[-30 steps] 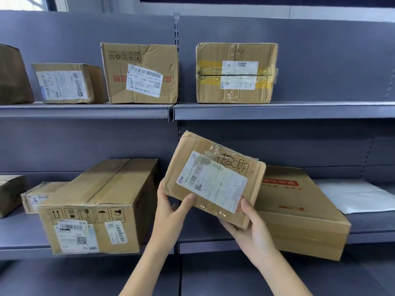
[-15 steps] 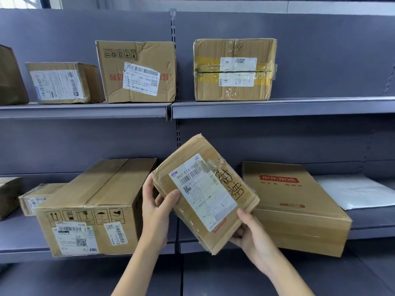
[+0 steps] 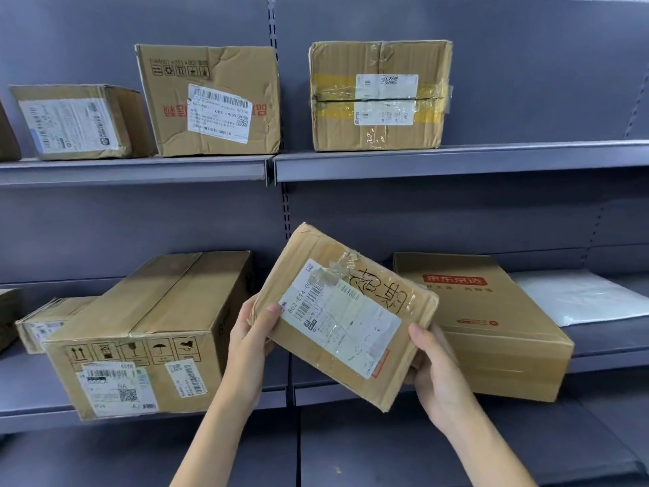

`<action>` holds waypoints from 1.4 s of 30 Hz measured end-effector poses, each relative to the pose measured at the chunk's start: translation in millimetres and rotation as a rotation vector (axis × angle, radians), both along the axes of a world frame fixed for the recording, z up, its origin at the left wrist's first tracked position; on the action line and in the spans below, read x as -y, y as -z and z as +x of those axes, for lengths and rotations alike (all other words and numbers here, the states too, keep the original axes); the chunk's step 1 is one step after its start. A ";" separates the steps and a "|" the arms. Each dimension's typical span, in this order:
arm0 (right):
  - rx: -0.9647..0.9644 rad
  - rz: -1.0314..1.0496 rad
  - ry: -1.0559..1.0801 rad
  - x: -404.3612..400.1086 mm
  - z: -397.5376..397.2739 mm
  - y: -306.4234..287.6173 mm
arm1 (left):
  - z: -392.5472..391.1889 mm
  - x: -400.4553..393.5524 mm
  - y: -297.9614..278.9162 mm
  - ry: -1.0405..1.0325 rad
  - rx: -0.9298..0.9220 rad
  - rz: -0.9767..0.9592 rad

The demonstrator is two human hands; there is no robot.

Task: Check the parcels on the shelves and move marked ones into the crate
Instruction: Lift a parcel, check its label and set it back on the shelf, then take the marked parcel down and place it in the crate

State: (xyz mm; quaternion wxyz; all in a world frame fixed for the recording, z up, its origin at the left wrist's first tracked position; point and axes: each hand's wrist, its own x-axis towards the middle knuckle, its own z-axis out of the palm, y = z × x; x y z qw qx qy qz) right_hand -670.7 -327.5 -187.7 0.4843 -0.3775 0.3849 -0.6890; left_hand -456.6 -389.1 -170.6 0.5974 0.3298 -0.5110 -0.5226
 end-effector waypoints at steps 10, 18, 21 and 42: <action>-0.124 0.105 0.150 -18.9 -15.5 -14.4 | 11.2 -13.4 35.4 0.400 0.191 0.144; -0.231 0.227 0.147 -38.1 -0.3 4.8 | 12.9 -16.0 65.0 0.452 0.060 0.336; -0.234 0.262 0.179 -52.8 4.4 20.0 | 14.9 -22.5 82.0 0.457 0.056 0.381; 0.219 0.512 0.095 -161.6 -41.9 153.8 | -44.2 -96.8 179.3 0.456 0.041 0.622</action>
